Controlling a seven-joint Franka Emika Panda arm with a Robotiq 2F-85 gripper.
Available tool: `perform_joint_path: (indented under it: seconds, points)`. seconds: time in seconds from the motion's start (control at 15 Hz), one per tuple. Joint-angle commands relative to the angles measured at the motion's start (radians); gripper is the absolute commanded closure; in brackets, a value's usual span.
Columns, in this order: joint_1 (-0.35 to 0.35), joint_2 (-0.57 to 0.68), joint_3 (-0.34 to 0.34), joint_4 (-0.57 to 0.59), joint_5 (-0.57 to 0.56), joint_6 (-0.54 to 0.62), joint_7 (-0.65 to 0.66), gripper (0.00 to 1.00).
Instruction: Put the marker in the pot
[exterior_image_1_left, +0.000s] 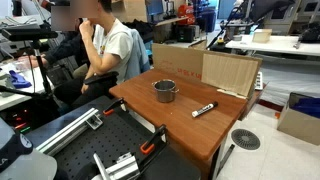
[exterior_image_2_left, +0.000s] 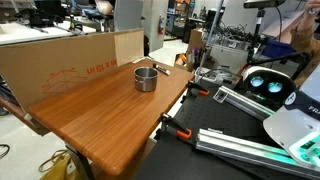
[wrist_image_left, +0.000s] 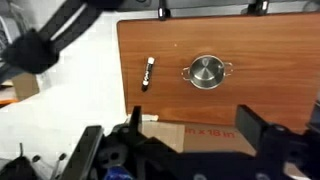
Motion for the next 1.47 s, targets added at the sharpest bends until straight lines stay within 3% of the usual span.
perform_joint_path:
  seconds: [0.0,0.33,0.73,1.2,1.4]
  points:
    - [0.027,0.002,-0.023,0.002,-0.009,-0.003,0.008,0.00]
    - [0.027,0.002,-0.023,0.002,-0.009,-0.003,0.008,0.00]
    - [0.024,0.034,-0.075,-0.017,0.012,0.009,-0.060,0.00]
    - [-0.006,0.079,-0.192,-0.134,0.034,0.216,-0.194,0.00]
    - [-0.026,0.151,-0.262,-0.160,0.094,0.311,-0.260,0.00]
